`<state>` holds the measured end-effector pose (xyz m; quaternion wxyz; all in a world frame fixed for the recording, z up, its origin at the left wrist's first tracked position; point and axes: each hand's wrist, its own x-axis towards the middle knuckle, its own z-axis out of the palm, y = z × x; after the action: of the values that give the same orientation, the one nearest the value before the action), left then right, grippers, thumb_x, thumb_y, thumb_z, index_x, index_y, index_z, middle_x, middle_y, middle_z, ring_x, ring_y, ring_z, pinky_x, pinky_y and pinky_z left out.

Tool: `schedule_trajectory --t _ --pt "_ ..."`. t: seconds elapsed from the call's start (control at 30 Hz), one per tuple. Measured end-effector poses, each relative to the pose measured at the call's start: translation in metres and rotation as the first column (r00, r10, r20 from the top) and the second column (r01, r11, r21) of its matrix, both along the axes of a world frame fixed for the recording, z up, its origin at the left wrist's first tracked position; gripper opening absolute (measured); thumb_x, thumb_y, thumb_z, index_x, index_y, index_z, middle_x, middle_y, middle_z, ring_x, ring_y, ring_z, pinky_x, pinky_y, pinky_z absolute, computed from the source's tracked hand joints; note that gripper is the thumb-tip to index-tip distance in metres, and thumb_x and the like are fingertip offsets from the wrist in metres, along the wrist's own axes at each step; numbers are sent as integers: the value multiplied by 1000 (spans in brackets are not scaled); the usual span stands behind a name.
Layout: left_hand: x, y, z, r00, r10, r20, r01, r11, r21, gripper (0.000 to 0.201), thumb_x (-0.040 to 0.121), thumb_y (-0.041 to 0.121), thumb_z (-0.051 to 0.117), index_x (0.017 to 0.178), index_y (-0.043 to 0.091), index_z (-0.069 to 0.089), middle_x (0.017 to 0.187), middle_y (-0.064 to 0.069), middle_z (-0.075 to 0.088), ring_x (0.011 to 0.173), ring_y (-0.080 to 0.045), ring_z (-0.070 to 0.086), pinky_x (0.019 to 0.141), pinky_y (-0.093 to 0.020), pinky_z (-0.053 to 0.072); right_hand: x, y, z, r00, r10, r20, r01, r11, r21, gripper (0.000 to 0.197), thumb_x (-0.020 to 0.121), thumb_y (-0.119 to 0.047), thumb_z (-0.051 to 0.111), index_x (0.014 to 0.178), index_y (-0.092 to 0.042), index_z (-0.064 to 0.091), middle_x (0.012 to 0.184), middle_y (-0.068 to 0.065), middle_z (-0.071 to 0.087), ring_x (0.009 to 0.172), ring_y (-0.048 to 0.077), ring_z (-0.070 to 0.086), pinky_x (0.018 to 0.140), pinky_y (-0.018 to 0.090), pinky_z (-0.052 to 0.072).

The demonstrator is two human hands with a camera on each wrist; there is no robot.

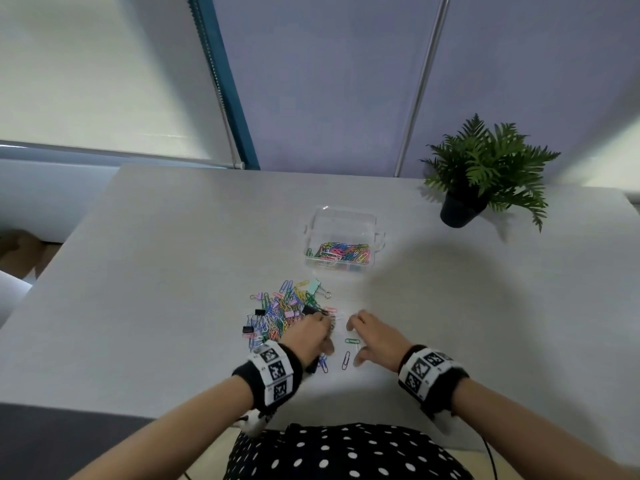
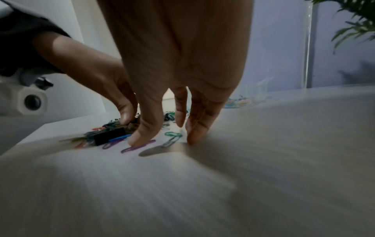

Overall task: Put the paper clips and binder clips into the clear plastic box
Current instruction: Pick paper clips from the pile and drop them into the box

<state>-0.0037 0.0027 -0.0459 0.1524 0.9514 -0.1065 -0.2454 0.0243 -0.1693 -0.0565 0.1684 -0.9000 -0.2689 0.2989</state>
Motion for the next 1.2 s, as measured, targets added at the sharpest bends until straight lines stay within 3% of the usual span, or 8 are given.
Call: schedule_trajectory --t 0.17,0.3,0.4,0.57,0.67,0.87,1.07,1.2 --pt "-11 -17 -16 993 70 92 -79 993 91 63 75 8 68 128 5 34 132 -13 35 121 -28 41 99 -35 45 -12 18 -15 998 -43 53 40 997 59 67 62 -16 79 116 -5 42 122 11 41 114 25 39 93 34 40" --pt "4 -5 -13 983 140 120 -140 990 -9 57 78 3 64 128 6 36 130 -12 39 119 -27 46 100 -34 43 4 31 -14 975 -223 3 220 963 155 69 65 -9 77 123 -3 40 127 14 39 108 30 49 92 33 40" --pt "13 4 -8 984 92 156 -95 995 18 42 84 5 57 123 4 43 125 -11 46 115 -28 50 94 -37 47 15 41 -13 969 -247 11 242 956 168 68 67 -9 76 126 -3 41 125 14 39 100 31 54 90 35 42" --pt "15 10 -6 985 18 170 -36 994 102 34 88 6 50 122 8 51 117 -10 54 112 -28 51 86 -44 52 26 47 -11 973 -232 -1 227 951 210 47 66 -3 74 108 -6 52 101 6 40 82 19 46 81 34 43" --pt "15 9 -9 989 1 149 -18 993 113 36 86 3 53 122 7 51 116 -12 55 110 -29 53 87 -44 52 26 48 -14 980 -192 47 179 965 191 32 70 -3 70 98 -7 54 93 1 38 87 24 48 76 32 39" --pt "16 9 -16 991 35 127 -35 999 0 26 80 -1 55 106 3 58 109 -14 59 102 -31 57 90 -38 47 24 45 -22 983 -147 109 133 982 131 18 77 -9 63 91 -4 54 102 14 52 95 29 52 75 37 39" --pt "18 7 -21 992 103 67 -99 993 -56 64 66 10 76 121 1 45 123 -17 54 111 -33 51 94 -36 41 33 29 -20 983 -165 77 157 983 93 14 76 -18 67 82 -12 56 98 10 58 92 24 51 76 36 41" --pt "19 2 -23 992 113 51 -111 993 -39 68 65 15 77 124 5 44 122 -16 52 113 -34 46 95 -41 42 44 14 -19 957 -288 -36 289 935 208 22 71 -14 73 71 -18 51 67 -4 55 70 15 50 64 23 38"
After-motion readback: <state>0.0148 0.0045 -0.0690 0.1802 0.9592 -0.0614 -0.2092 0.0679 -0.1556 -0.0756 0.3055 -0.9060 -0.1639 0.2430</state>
